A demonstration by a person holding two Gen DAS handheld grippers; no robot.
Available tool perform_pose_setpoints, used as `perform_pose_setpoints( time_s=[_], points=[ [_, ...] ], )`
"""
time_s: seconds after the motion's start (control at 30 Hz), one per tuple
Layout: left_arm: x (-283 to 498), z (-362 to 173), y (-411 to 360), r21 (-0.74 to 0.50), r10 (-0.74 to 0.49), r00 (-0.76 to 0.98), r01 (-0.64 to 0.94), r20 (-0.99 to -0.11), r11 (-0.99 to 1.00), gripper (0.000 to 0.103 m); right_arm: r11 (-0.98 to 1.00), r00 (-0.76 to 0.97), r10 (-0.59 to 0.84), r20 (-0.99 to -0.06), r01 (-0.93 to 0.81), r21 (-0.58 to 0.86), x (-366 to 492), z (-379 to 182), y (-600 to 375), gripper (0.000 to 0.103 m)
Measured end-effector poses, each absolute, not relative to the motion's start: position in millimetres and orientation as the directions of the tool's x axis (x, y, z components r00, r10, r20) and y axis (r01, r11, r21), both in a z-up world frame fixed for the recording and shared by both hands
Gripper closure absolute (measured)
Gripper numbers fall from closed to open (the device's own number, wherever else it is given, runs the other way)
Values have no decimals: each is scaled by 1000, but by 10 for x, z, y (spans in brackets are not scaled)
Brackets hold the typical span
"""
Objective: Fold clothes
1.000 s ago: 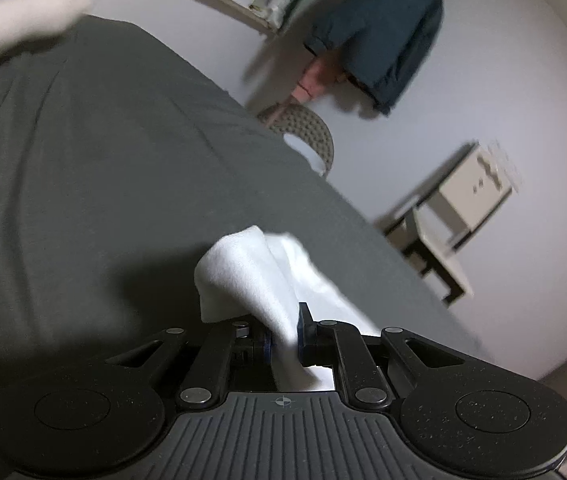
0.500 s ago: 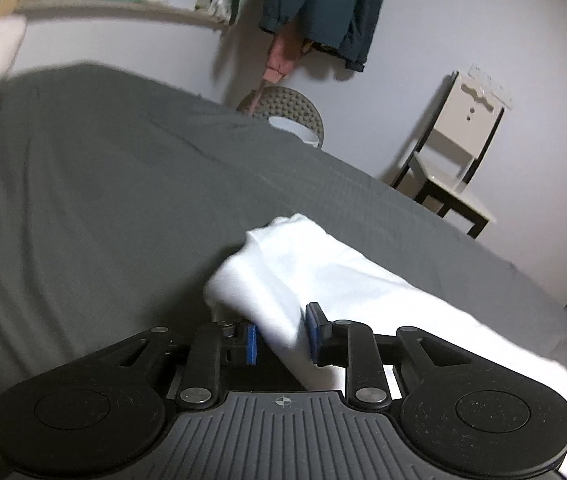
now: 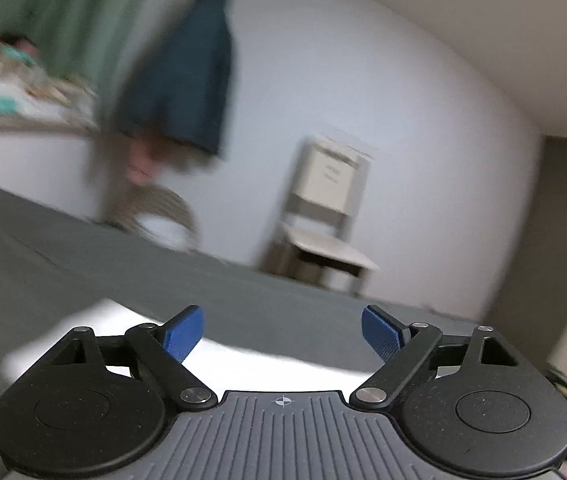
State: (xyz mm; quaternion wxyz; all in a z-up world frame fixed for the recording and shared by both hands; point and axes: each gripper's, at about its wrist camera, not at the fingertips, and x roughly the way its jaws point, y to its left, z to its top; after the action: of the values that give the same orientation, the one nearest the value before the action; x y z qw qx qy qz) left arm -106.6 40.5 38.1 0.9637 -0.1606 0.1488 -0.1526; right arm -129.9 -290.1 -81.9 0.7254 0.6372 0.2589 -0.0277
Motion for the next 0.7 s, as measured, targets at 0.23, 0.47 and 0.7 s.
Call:
perform_pose_setpoints(
  time_s=[0.23, 0.47, 0.7],
  points=[
    [-776, 3, 8, -436, -344, 840, 146, -420, 888, 17, 230, 847, 277, -453, 399, 888, -1211, -768, -2903, 0],
    [-775, -293, -23, -491, -363, 798, 98, -481, 866, 16, 330, 841, 246, -482, 395, 857, -1172, -709, -2886, 0],
    [-968, -186, -125, -598, -367, 862, 96, -350, 796, 16, 273, 819, 328, -472, 396, 877, -1113, -742, -3065, 0]
  ],
)
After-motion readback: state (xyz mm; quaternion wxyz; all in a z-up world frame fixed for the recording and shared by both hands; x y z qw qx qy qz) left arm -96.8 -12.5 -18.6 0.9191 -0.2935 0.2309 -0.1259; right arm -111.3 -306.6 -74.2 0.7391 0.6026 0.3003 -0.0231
